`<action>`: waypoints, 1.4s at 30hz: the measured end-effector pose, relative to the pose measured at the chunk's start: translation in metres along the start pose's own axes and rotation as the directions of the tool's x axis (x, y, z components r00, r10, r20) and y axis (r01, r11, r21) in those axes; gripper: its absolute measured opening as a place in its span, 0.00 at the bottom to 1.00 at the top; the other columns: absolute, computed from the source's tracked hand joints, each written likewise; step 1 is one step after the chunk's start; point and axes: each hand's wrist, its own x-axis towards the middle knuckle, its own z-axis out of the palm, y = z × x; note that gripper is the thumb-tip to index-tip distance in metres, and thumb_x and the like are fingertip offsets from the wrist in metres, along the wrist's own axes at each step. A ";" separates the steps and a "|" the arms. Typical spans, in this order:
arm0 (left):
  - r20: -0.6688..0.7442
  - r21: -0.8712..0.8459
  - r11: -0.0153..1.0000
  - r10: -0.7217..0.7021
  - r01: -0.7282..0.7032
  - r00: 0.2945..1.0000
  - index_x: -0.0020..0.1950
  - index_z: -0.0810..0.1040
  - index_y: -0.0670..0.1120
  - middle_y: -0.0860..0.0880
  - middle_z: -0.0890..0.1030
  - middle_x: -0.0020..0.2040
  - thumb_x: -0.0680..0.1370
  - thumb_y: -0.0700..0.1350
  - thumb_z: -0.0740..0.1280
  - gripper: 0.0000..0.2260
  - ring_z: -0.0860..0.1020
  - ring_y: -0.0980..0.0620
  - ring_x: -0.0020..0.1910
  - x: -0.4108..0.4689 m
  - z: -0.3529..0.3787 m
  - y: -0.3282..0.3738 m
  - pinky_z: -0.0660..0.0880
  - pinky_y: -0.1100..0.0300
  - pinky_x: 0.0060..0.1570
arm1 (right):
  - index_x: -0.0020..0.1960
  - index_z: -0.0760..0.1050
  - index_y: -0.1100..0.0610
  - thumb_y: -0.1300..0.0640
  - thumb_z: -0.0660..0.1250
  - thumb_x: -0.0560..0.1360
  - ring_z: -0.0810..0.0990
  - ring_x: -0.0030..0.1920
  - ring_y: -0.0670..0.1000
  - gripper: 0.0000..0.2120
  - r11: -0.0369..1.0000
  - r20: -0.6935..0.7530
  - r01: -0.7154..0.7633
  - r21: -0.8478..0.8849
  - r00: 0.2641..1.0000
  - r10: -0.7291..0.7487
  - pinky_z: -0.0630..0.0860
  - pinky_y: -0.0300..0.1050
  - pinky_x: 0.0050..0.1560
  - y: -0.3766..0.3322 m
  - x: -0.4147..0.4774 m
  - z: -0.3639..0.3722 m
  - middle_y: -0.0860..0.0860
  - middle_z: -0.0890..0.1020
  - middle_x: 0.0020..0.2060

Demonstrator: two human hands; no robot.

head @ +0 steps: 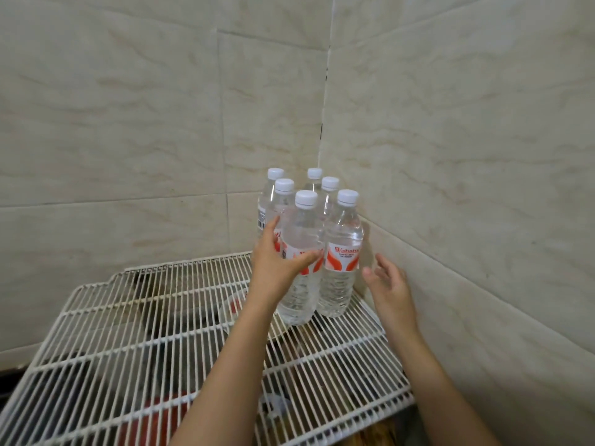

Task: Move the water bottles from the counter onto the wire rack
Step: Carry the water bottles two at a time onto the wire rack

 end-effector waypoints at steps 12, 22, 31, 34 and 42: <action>-0.312 0.318 0.943 0.009 0.095 0.950 0.72 0.59 0.52 0.45 0.68 0.68 0.72 0.52 0.68 0.31 0.68 0.49 0.65 -0.088 -0.070 -0.017 0.68 0.48 0.64 | 0.61 0.72 0.54 0.52 0.65 0.73 0.68 0.62 0.48 0.18 0.884 0.452 0.349 -0.312 0.873 -0.185 0.61 0.35 0.57 -0.010 -0.078 0.032 0.50 0.69 0.60; -0.687 0.564 0.709 0.118 0.424 0.717 0.64 0.72 0.42 0.42 0.75 0.58 0.74 0.40 0.66 0.18 0.71 0.44 0.60 -0.245 -0.190 -0.033 0.67 0.55 0.58 | 0.59 0.74 0.58 0.54 0.64 0.74 0.68 0.63 0.51 0.16 0.770 0.694 0.635 0.060 0.528 -0.489 0.64 0.42 0.62 -0.058 -0.169 0.114 0.54 0.73 0.59; -0.850 0.364 0.651 -0.061 0.666 0.524 0.66 0.69 0.44 0.41 0.71 0.63 0.75 0.44 0.64 0.19 0.69 0.43 0.62 -0.370 -0.273 -0.059 0.68 0.48 0.61 | 0.49 0.80 0.60 0.60 0.73 0.65 0.76 0.55 0.60 0.13 0.709 0.704 0.692 0.135 0.437 -0.560 0.71 0.52 0.57 -0.082 -0.294 0.151 0.59 0.79 0.49; -0.858 0.337 0.676 -0.067 0.656 0.509 0.65 0.70 0.44 0.42 0.71 0.62 0.75 0.44 0.65 0.19 0.69 0.44 0.62 -0.400 -0.303 -0.060 0.67 0.52 0.59 | 0.52 0.79 0.59 0.60 0.70 0.68 0.72 0.61 0.59 0.13 0.725 0.731 0.673 0.145 0.421 -0.537 0.67 0.53 0.62 -0.096 -0.338 0.178 0.58 0.77 0.55; -0.952 0.233 0.549 -0.041 0.803 0.304 0.64 0.72 0.41 0.36 0.73 0.61 0.74 0.41 0.66 0.19 0.70 0.38 0.60 -0.552 -0.437 -0.034 0.66 0.48 0.61 | 0.59 0.74 0.52 0.52 0.65 0.72 0.62 0.66 0.50 0.15 0.720 0.890 0.662 0.209 0.176 -0.420 0.60 0.45 0.63 -0.139 -0.498 0.265 0.51 0.70 0.62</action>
